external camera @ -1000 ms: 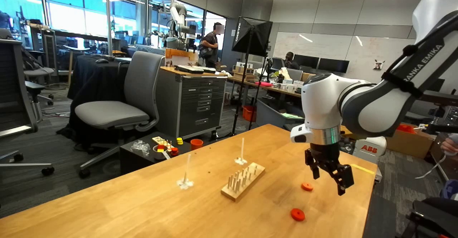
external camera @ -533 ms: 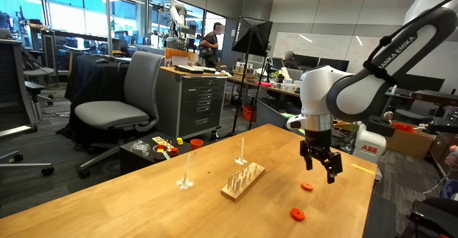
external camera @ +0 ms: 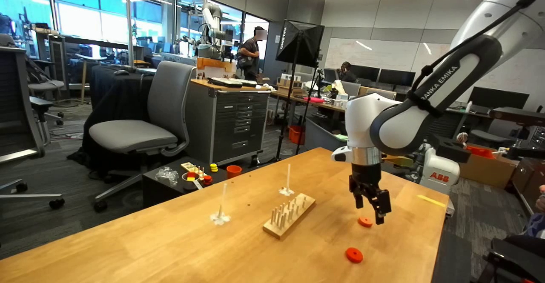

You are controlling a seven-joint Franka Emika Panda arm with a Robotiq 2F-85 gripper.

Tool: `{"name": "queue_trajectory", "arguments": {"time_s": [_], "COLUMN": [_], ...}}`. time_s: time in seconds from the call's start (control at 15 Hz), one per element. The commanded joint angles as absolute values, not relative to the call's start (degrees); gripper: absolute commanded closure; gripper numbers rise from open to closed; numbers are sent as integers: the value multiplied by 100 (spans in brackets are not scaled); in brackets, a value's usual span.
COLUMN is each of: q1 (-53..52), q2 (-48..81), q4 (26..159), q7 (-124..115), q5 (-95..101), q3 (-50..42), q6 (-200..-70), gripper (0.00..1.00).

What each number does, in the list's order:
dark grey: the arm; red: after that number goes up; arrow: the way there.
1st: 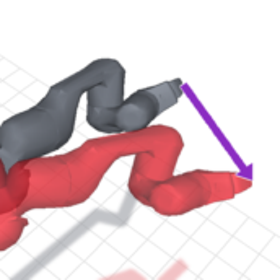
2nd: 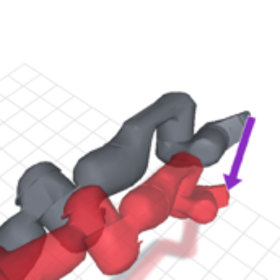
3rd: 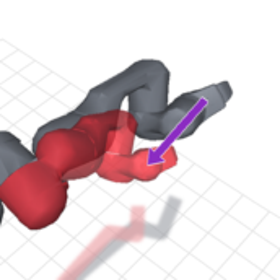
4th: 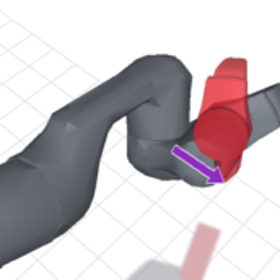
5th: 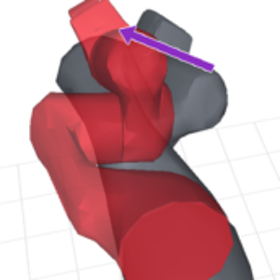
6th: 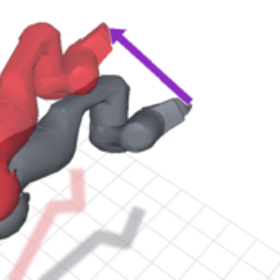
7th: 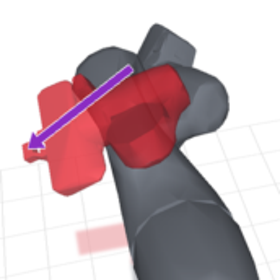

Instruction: Pick the orange ring and put it on the object

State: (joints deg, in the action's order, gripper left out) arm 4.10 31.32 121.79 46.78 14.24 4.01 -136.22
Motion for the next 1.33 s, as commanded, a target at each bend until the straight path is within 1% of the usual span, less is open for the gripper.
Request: {"name": "queue_trajectory", "arguments": {"time_s": [0.0,0.2,0.27,0.33,0.67,0.8,1.27], "q1": [357,380,411,442,689,815,913], "q2": [3556,3705,3700,3672,3574,3536,3270], "q4": [11736,11628,11627,11652,11638,11627,11736], "q7": [4508,4445,4465,4488,4824,5045,5360], "q5": [1421,1428,1407,1389,1199,1057,649], "q3": [369,379,396,410,539,618,688], "q6": [-13574,-13628,-13605,-13602,-13338,-13099,-12709], "gripper": [0,0,25,26,67,79,79]}}
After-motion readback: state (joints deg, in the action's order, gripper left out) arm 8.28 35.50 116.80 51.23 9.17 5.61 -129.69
